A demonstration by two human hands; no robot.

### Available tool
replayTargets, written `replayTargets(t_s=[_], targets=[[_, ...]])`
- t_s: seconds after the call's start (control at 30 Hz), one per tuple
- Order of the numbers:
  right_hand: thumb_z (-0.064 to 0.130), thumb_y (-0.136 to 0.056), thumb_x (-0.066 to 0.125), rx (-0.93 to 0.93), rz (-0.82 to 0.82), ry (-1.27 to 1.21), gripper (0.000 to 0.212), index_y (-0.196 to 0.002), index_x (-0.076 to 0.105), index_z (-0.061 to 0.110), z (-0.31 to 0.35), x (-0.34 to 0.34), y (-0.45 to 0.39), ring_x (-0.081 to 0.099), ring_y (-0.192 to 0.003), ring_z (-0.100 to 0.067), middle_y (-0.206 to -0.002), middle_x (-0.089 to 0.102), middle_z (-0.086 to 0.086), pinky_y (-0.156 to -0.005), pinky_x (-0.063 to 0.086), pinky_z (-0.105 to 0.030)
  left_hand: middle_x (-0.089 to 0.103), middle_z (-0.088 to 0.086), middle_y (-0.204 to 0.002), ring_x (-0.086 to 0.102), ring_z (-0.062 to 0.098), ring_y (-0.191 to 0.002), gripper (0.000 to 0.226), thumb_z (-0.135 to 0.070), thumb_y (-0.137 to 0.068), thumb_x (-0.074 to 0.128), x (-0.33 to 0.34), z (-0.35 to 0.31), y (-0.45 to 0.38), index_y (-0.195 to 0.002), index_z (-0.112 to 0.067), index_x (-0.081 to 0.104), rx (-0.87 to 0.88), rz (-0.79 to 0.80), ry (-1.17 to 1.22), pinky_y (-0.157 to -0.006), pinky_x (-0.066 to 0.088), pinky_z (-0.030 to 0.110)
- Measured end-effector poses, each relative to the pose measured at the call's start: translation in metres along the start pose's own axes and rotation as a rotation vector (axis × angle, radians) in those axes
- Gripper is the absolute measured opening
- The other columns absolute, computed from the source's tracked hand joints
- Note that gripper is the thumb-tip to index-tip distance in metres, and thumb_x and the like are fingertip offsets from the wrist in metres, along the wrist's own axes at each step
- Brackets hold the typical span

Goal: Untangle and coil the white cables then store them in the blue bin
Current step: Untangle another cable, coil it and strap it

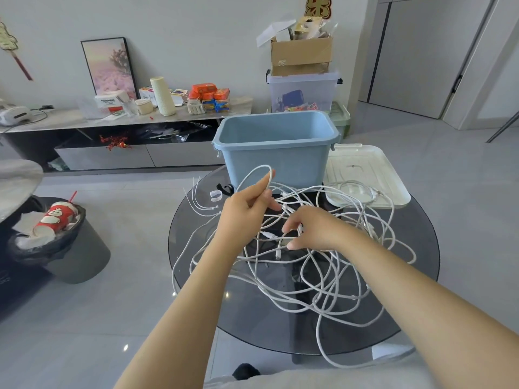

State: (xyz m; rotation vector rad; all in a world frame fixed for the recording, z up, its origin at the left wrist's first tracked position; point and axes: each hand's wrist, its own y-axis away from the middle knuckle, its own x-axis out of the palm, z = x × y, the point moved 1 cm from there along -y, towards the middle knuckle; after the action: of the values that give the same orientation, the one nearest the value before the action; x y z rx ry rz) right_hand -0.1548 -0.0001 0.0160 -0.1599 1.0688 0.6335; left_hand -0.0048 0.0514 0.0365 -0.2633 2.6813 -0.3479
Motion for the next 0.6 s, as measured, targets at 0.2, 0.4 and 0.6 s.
replayTargets(t_s=[0.2,0.4,0.6], targets=[[0.023,-0.089,0.060,-0.195,-0.117,-0.072,0.063,-0.146,0.032,0.024,0.014,0.021,-0.022,0.034,-0.137,-0.018,-0.149,0.038,0.004,-0.112,0.028,-0.036,0.074,0.004,-0.083,0.066,0.016,-0.103,0.033,-0.024,-0.099,0.045,-0.007,-0.019,0.002,-0.122,-0.048,0.049,0.083,0.039,0.272,-0.090,0.043,0.014],[0.016,-0.094,0.053,-0.110,-0.153,-0.551,0.049,-0.140,0.039,0.025,0.020,0.037,-0.029,0.057,-0.106,-0.006,-0.129,0.056,0.007,-0.087,0.043,-0.015,0.073,0.006,-0.074,0.062,0.030,-0.093,0.031,-0.020,-0.102,0.038,-0.020,-0.021,-0.004,-0.121,-0.035,0.057,0.015,-0.009,0.535,-0.081,0.046,0.033],[0.024,-0.090,0.059,-0.064,-0.530,-0.757,0.024,-0.113,0.053,0.027,0.018,0.019,-0.028,0.054,-0.088,-0.005,-0.104,0.058,0.006,-0.079,0.043,-0.017,0.030,-0.006,-0.043,0.035,0.011,-0.040,0.032,-0.013,-0.100,0.036,-0.033,-0.010,-0.006,-0.097,-0.015,0.068,-0.282,-0.086,0.484,-0.059,0.038,0.026]])
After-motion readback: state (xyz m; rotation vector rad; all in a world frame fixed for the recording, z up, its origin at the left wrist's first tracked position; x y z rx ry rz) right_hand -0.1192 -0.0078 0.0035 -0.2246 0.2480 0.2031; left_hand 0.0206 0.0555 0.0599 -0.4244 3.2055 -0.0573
